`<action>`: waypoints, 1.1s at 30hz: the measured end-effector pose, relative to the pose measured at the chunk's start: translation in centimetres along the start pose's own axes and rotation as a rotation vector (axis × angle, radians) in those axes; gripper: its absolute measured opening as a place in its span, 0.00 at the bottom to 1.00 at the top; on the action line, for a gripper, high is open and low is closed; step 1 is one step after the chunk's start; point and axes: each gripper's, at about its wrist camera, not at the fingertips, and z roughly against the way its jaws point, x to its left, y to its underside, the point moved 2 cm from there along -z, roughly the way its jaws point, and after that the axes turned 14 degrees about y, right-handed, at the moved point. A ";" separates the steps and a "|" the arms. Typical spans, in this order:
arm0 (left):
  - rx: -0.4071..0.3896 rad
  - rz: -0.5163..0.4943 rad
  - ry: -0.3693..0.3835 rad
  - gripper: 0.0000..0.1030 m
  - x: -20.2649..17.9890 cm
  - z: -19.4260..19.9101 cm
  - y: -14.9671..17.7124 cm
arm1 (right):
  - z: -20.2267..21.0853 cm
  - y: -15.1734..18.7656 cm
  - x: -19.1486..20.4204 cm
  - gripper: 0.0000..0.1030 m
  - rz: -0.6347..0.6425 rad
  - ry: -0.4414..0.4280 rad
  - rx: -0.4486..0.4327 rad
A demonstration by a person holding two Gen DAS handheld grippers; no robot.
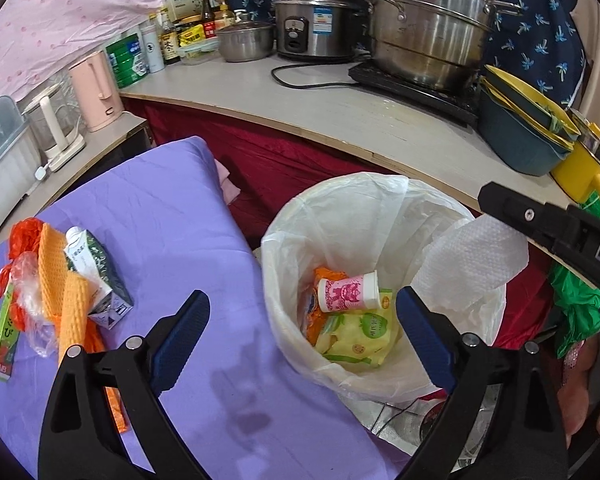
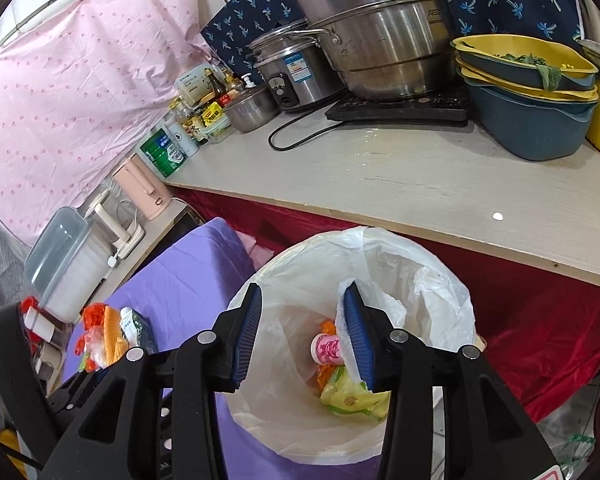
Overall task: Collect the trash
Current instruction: 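Return both grippers from the bin to the remaining trash pile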
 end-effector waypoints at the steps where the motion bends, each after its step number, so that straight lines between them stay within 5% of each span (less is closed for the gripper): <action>1: -0.003 0.004 -0.005 0.87 0.3 0.3 0.0 | -0.1 0.1 0.1 0.40 0.002 0.000 0.003; 20: -0.024 0.074 -0.060 0.87 5.1 5.3 4.9 | -1.5 9.2 -2.8 0.42 -0.006 0.091 0.153; 27: -0.033 0.081 -0.095 0.87 6.1 7.1 6.8 | 2.0 10.1 -3.0 0.42 -0.011 0.091 0.118; 33: -0.040 0.126 -0.117 0.87 8.0 9.2 8.3 | 5.1 9.6 0.6 0.47 0.050 0.044 0.053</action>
